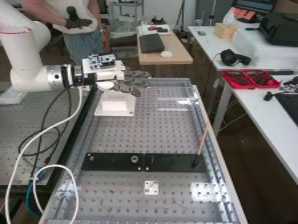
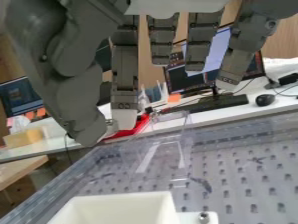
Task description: Grab the larger nut and place it in the white container
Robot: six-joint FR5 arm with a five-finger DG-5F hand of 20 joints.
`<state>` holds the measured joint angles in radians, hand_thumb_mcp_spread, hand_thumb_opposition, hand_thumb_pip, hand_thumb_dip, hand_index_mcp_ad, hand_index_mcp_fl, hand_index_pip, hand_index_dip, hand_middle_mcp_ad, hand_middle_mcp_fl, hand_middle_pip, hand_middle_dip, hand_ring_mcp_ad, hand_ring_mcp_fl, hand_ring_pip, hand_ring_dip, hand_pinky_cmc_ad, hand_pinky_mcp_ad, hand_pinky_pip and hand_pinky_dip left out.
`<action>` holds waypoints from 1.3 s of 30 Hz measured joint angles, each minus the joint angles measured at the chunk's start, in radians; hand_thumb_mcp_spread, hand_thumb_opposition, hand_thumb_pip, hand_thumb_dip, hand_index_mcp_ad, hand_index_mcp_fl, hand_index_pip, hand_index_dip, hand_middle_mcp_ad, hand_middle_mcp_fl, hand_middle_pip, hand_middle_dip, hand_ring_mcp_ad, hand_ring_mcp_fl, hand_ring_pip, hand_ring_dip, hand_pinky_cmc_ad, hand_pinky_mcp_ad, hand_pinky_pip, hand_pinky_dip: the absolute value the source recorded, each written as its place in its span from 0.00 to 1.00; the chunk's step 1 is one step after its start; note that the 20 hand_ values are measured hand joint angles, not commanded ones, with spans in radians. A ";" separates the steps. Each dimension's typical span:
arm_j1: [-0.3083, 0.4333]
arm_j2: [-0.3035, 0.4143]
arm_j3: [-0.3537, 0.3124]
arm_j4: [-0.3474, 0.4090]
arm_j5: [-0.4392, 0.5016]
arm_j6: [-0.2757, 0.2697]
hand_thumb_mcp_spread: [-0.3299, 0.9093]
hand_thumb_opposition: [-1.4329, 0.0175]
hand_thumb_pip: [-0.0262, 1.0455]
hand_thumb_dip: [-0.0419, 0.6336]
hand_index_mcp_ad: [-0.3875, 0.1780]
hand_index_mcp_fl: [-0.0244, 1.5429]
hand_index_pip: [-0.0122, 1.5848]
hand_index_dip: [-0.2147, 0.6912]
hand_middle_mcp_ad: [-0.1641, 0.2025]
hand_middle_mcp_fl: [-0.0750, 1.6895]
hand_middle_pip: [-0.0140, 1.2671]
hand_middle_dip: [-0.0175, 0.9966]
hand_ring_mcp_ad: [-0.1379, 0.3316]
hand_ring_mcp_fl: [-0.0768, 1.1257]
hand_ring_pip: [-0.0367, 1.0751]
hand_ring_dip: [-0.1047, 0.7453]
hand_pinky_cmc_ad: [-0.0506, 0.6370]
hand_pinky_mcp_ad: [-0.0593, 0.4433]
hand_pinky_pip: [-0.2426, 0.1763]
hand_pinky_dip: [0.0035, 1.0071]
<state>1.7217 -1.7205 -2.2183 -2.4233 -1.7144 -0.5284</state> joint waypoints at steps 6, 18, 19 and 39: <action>0.022 -0.017 -0.021 -0.006 -0.023 -0.011 0.53 0.38 0.72 0.39 0.53 0.21 0.96 0.32 0.61 0.04 0.12 0.18 0.61 0.06 0.25 0.21 0.56 0.70 0.35 0.75; 0.070 -0.038 -0.036 -0.045 0.038 -0.038 0.53 0.38 0.76 0.39 0.50 0.15 0.97 0.28 0.61 0.04 0.12 0.18 0.61 0.06 0.27 0.21 0.56 0.70 0.36 0.77; 0.072 -0.038 -0.036 -0.050 0.042 -0.039 0.53 0.38 0.77 0.39 0.50 0.13 0.97 0.25 0.61 0.04 0.12 0.18 0.61 0.07 0.28 0.21 0.56 0.70 0.36 0.76; 0.036 0.082 0.031 -0.147 0.195 -0.021 0.47 0.38 0.81 0.40 0.39 0.02 0.87 0.06 0.61 0.04 0.11 0.18 0.61 0.06 0.28 0.21 0.56 0.70 0.35 0.84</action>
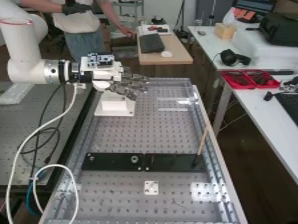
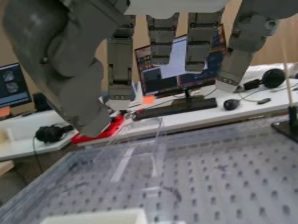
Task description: Grab the larger nut and place it in the white container
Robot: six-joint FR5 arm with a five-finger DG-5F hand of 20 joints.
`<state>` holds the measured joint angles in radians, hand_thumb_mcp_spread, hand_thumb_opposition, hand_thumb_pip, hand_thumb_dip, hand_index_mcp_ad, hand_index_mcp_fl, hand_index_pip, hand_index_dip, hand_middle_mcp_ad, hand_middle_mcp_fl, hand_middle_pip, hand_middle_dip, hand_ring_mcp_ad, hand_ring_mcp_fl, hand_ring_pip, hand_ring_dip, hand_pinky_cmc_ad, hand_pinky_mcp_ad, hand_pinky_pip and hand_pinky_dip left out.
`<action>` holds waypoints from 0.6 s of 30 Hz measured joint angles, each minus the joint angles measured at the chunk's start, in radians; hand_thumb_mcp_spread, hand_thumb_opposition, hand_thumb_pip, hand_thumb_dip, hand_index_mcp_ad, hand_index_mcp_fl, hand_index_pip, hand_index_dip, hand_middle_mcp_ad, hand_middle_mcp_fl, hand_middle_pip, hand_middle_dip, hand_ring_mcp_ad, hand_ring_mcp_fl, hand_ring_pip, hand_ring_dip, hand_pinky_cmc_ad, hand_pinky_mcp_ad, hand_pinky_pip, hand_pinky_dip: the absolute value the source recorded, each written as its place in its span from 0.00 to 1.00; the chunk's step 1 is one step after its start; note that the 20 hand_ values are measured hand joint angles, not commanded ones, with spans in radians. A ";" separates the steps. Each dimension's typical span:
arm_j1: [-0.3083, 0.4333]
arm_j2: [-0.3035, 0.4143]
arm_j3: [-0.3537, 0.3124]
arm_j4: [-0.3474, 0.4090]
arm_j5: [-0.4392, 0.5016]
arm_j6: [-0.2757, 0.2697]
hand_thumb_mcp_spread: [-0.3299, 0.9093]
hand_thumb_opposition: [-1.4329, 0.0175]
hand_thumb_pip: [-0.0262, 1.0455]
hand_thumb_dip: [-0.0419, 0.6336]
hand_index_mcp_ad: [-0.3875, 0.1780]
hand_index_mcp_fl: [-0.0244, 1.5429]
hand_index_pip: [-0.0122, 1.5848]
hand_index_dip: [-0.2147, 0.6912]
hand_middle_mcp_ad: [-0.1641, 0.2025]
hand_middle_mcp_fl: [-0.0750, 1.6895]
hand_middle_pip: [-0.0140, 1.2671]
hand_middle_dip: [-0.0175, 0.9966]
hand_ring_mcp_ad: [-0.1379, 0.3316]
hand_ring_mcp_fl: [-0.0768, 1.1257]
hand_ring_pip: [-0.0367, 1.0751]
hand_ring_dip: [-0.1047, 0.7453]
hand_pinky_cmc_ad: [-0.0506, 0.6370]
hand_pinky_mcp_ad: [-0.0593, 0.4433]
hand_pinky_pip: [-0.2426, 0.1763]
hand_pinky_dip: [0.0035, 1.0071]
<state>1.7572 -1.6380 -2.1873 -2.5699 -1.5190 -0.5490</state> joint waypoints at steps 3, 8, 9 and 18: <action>-0.042 0.032 0.039 -0.038 0.026 0.018 0.44 0.38 0.81 0.39 0.39 0.02 0.77 0.03 0.61 0.04 0.11 0.18 0.61 0.06 0.28 0.21 0.56 0.71 0.35 0.85; -0.138 0.077 0.119 -0.116 0.033 0.025 0.41 0.39 0.76 0.39 0.40 0.02 0.53 0.02 0.63 0.04 0.11 0.20 0.61 0.06 0.24 0.21 0.56 0.70 0.32 0.85; -0.160 0.083 0.139 -0.137 0.025 0.020 0.40 0.39 0.75 0.40 0.40 0.02 0.49 0.02 0.64 0.04 0.11 0.20 0.61 0.07 0.22 0.21 0.56 0.70 0.33 0.85; -0.263 0.091 0.259 -0.270 -0.039 -0.051 0.40 0.39 0.75 0.39 0.40 0.02 0.38 0.02 0.64 0.04 0.11 0.24 0.64 0.06 0.18 0.24 0.56 0.73 0.32 0.80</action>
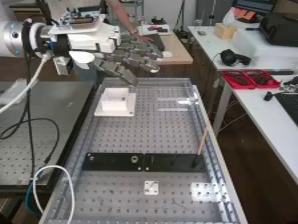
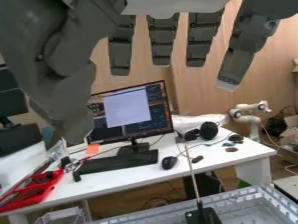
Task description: Grab the larger nut and place it in the white container
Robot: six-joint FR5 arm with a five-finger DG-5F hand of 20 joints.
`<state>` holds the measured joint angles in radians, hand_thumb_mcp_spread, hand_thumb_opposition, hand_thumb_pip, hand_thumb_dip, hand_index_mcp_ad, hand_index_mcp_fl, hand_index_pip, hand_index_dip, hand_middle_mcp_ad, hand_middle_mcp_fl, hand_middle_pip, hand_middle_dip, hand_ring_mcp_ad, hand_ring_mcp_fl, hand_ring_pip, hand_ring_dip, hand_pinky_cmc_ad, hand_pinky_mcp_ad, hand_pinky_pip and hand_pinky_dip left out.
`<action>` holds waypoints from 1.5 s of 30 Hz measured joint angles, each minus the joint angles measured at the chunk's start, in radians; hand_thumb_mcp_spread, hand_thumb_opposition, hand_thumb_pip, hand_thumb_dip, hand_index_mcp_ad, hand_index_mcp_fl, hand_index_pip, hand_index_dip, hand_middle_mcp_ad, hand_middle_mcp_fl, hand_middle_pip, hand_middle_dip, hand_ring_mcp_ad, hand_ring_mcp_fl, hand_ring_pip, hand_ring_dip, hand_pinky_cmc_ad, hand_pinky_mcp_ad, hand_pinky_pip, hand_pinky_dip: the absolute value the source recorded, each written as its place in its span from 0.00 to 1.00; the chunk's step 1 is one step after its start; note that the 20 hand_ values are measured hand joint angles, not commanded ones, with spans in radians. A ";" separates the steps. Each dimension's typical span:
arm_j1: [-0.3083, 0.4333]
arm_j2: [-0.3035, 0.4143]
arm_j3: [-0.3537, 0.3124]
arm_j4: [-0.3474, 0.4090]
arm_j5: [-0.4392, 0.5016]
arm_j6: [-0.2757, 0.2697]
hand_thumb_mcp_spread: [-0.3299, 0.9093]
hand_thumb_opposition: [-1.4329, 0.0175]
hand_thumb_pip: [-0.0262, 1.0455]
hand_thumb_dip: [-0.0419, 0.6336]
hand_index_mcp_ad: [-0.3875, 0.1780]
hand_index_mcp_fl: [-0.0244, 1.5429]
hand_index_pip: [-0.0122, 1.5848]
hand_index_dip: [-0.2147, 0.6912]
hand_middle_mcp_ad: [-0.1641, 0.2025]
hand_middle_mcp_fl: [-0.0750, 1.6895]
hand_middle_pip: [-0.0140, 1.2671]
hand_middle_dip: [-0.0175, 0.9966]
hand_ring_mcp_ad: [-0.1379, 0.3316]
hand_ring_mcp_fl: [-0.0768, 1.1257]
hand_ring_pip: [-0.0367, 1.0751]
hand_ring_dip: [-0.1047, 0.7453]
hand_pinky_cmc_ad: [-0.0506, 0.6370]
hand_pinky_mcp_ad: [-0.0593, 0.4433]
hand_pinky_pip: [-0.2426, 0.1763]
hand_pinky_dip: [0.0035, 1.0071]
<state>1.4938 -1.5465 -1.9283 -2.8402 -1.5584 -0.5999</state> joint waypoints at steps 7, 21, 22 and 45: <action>-0.040 -0.013 0.025 -0.014 -0.033 0.007 0.40 0.39 0.75 0.39 0.40 0.03 0.36 0.03 0.64 0.04 0.11 0.25 0.64 0.07 0.19 0.27 0.55 0.74 0.33 0.78; -0.080 -0.052 0.115 -0.121 -0.106 -0.024 0.40 0.39 0.75 0.39 0.40 0.03 0.34 0.05 0.64 0.04 0.11 0.25 0.63 0.06 0.17 0.28 0.58 0.74 0.33 0.78; -0.080 -0.053 0.118 -0.127 -0.106 -0.027 0.40 0.39 0.75 0.39 0.40 0.02 0.33 0.06 0.64 0.04 0.11 0.25 0.63 0.06 0.17 0.28 0.57 0.74 0.33 0.78; -0.073 -0.047 0.135 -0.177 -0.109 -0.043 0.39 0.39 0.72 0.39 0.42 0.02 0.26 0.09 0.63 0.04 0.11 0.27 0.64 0.06 0.16 0.28 0.57 0.74 0.32 0.73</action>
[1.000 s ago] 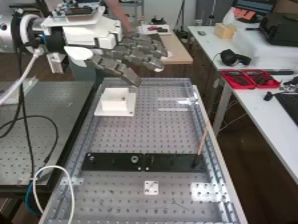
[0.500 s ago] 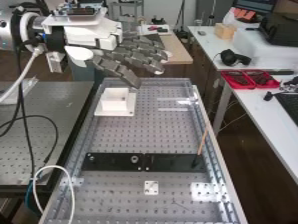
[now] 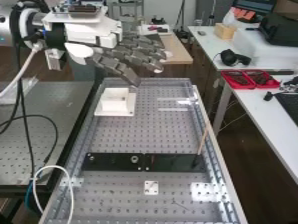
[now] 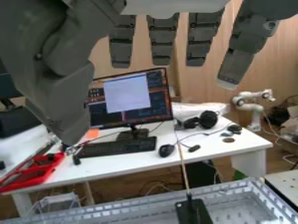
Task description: Grab the larger nut and place it in the white container
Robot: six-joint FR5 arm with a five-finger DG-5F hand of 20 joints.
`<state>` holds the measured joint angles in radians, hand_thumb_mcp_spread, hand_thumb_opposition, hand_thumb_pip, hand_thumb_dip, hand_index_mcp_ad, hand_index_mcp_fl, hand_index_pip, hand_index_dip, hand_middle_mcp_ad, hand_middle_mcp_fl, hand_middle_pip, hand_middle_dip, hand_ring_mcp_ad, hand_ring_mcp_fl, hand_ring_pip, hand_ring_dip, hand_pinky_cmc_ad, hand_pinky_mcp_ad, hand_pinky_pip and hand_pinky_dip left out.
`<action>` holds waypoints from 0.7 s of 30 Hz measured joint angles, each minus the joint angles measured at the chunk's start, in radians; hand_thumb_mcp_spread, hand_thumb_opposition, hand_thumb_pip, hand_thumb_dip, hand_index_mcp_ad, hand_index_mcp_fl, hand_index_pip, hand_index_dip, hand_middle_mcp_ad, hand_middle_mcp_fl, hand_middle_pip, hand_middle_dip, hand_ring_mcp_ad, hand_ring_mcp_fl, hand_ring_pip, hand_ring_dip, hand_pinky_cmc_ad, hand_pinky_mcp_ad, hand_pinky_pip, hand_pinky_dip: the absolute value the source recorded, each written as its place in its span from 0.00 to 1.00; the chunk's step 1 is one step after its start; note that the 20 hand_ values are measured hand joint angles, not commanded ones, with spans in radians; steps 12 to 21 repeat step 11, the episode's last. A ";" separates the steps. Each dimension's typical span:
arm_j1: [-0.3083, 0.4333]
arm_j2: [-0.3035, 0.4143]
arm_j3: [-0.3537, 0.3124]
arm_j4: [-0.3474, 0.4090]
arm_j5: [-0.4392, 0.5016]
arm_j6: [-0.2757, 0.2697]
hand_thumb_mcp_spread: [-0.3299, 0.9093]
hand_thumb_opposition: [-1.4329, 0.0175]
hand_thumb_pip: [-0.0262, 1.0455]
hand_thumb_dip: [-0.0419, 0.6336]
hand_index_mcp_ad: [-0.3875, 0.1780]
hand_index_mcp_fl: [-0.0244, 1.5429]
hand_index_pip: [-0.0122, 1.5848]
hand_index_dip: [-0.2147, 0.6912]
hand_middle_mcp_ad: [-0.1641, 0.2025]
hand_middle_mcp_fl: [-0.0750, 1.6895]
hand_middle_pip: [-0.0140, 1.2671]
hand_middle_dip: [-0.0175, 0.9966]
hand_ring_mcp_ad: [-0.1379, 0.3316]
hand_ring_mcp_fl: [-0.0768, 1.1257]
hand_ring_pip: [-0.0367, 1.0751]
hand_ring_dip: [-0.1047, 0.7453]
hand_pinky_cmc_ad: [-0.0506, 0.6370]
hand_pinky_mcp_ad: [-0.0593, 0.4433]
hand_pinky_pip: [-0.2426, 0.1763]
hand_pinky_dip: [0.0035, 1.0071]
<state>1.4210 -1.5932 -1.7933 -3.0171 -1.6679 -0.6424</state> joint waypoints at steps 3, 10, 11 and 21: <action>0.002 0.000 0.002 -0.006 -0.001 0.002 0.39 0.39 0.72 0.39 0.42 0.02 0.26 0.09 0.63 0.04 0.11 0.27 0.64 0.07 0.16 0.29 0.57 0.74 0.33 0.73; 0.011 -0.002 0.007 -0.010 0.003 -0.001 0.40 0.40 0.72 0.39 0.42 0.03 0.26 0.09 0.64 0.04 0.11 0.27 0.64 0.06 0.14 0.29 0.58 0.74 0.32 0.73; 0.013 -0.002 0.007 -0.011 0.003 -0.004 0.40 0.40 0.72 0.39 0.42 0.03 0.26 0.09 0.64 0.04 0.11 0.27 0.64 0.06 0.14 0.29 0.58 0.74 0.32 0.73; 0.013 -0.002 0.007 -0.011 0.003 -0.004 0.40 0.40 0.72 0.39 0.42 0.03 0.26 0.09 0.64 0.04 0.11 0.27 0.64 0.06 0.14 0.29 0.58 0.74 0.32 0.73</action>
